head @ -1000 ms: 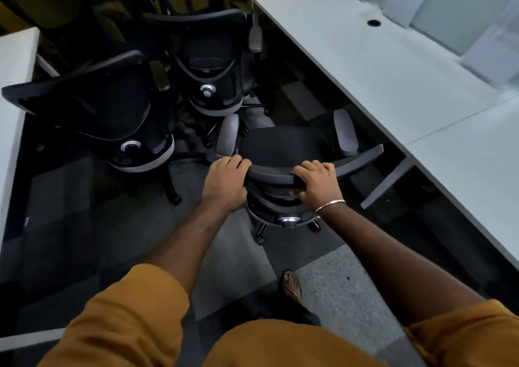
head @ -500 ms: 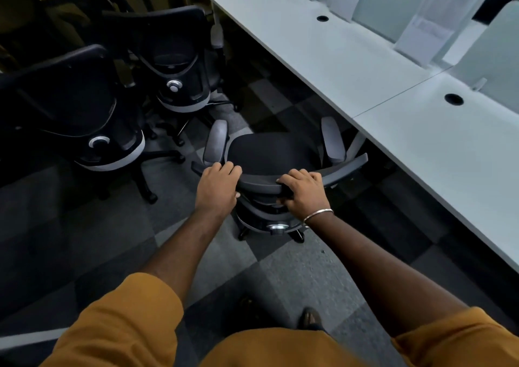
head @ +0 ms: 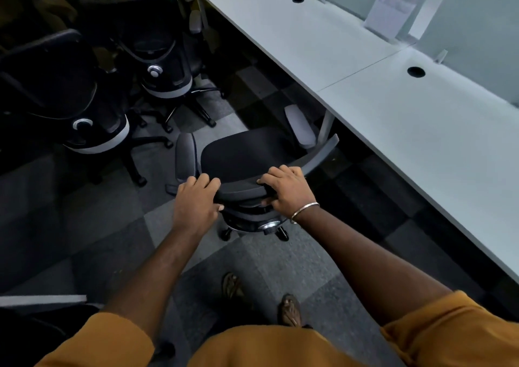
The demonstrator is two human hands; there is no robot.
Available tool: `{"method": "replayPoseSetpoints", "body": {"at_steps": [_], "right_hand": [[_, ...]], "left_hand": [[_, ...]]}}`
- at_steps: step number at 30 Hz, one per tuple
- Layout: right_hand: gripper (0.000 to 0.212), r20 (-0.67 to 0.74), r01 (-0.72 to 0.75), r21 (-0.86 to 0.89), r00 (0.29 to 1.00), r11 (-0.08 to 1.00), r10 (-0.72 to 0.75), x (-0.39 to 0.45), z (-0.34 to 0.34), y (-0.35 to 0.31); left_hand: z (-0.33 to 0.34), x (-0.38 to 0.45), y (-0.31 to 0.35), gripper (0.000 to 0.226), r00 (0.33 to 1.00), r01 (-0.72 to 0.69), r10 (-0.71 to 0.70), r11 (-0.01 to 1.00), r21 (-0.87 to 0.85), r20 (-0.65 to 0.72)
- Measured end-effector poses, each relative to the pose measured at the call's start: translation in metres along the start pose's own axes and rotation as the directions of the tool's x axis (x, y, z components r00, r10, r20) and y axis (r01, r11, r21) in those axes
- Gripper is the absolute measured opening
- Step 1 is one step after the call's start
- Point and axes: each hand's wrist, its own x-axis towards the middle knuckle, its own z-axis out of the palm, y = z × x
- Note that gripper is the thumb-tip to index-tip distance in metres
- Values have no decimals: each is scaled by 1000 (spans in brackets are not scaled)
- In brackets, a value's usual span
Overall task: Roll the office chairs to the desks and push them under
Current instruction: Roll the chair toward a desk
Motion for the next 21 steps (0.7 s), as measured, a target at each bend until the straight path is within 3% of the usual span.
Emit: {"method": "replayPoseSetpoints", "body": {"at_steps": [4,9,21], "right_hand": [[58,-3,50,30,999,998,-50,-41,-4,3],[58,5,59,20,998,998,-59,-93,-5,-7],[58,-85,1,29,996,1000,1,-223,15,-60]], "left_hand": [[-6,-28,13,48,989,2,22,987,-163,148],[-15,-65,37,62,946,-39,50,998,-40,320],[-27,-178,52,58,955,-150,149,989,-15,255]]}}
